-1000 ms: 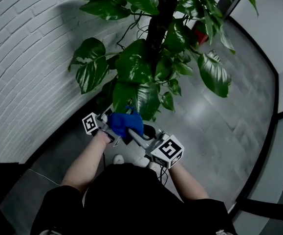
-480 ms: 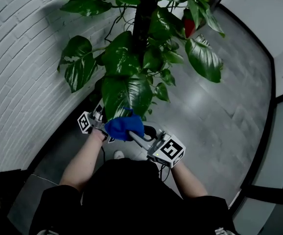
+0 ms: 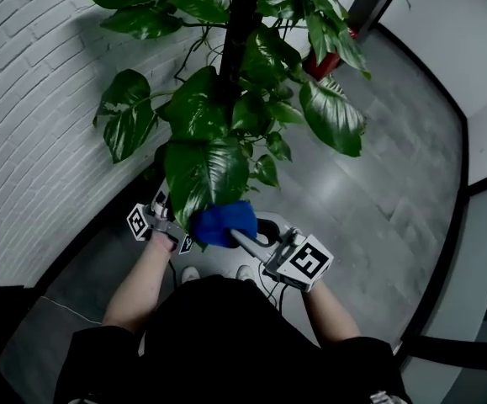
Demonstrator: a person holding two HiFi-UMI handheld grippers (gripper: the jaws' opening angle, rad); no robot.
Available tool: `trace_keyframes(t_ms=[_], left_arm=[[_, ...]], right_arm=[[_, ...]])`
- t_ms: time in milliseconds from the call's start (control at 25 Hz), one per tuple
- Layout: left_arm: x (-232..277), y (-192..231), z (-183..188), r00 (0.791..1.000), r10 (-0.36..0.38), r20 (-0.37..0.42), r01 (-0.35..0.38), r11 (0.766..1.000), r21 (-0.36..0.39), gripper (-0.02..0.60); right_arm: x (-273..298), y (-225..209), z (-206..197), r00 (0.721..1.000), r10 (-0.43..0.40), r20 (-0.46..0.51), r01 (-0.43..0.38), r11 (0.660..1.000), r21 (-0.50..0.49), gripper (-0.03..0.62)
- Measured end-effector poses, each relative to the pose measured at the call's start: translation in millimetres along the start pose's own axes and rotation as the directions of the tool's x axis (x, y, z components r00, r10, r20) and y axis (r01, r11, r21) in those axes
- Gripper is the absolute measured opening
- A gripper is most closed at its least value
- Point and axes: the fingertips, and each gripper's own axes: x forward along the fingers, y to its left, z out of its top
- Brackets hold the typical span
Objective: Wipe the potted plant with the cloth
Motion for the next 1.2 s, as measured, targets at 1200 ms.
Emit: trace_keyframes(t_ms=[1200], left_arm=[[-3.8,-26.4,-11.4,0.987,-0.157,0.032,0.157,0.988,0.002,0.202]], right_arm=[[92.9,-131.2,0.0,0.964,-0.264,-0.021,0.265,0.964,0.009,0.089]])
